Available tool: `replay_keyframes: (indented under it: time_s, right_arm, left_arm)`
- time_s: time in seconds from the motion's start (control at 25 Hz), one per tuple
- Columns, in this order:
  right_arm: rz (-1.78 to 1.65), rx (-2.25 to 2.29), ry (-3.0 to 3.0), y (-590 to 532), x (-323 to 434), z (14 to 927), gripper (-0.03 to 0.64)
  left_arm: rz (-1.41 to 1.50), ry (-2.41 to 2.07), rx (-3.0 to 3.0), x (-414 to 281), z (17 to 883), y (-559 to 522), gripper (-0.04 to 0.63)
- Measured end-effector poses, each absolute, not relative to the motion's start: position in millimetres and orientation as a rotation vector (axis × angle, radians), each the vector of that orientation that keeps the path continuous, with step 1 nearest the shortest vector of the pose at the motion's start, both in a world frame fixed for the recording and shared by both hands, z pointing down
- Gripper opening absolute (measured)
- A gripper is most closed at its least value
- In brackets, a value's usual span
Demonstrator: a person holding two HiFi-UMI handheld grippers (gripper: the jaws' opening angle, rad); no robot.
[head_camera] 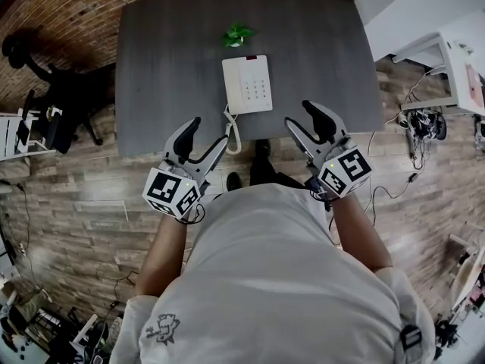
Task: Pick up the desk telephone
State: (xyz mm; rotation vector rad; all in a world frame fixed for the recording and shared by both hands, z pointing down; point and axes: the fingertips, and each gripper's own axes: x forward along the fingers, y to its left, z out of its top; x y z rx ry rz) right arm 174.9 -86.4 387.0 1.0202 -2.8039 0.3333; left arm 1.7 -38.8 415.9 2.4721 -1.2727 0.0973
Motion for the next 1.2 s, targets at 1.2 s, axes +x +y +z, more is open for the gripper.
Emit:
replay_keyframes:
  time_s: [1.2]
  right_arm:
    - [0.747,0.618,-2.503,-207.2,171.6,621.6,0.199]
  left_arm:
    - [0.364,-1.111,2.125,15.7,628.1,-177.3,0.357]
